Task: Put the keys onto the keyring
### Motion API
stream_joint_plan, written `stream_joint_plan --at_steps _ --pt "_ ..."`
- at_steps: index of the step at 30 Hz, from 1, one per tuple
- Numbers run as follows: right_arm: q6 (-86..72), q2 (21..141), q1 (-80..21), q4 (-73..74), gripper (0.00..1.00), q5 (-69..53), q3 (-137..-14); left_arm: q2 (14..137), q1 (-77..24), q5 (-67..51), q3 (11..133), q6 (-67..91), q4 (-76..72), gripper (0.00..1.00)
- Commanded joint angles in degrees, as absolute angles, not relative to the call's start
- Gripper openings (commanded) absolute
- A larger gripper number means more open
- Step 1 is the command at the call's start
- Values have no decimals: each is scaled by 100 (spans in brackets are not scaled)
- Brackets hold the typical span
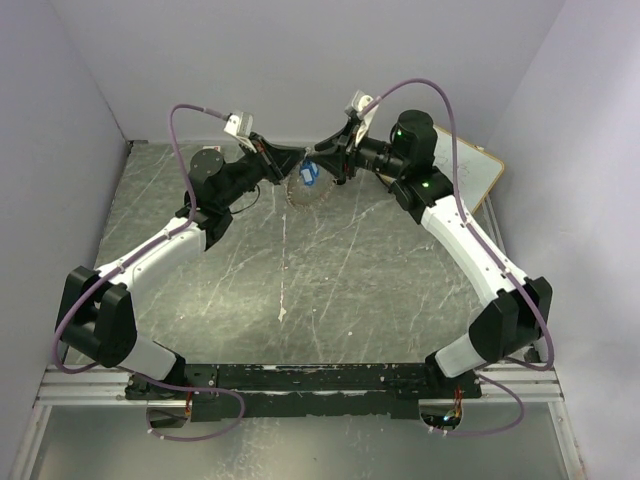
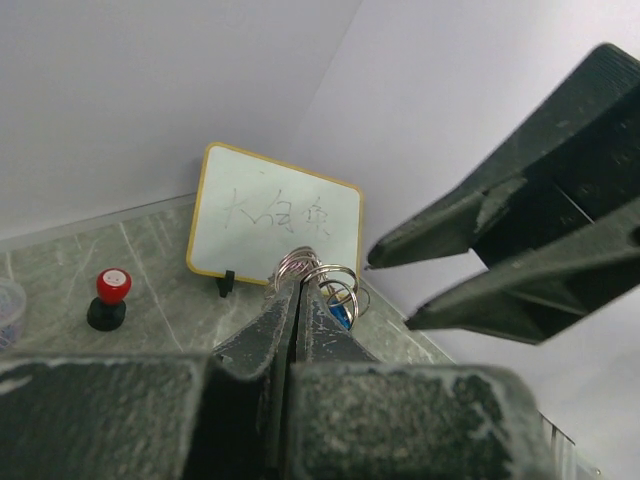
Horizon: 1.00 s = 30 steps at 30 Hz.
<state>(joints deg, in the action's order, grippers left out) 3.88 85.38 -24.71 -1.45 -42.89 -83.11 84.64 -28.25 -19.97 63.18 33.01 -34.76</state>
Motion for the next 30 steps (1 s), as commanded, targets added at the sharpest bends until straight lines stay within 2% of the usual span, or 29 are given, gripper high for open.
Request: stream_joint_plan --at_steps 1,30 --pt "171 8671 -2477 -376 30 -4152 -8613 8332 -2878 -2283 6515 3309 -3686 7" --pt "43 8835 -2487 -92 18 -4084 -8388 8271 -2892 -2296 6661 3164 -3594 7"
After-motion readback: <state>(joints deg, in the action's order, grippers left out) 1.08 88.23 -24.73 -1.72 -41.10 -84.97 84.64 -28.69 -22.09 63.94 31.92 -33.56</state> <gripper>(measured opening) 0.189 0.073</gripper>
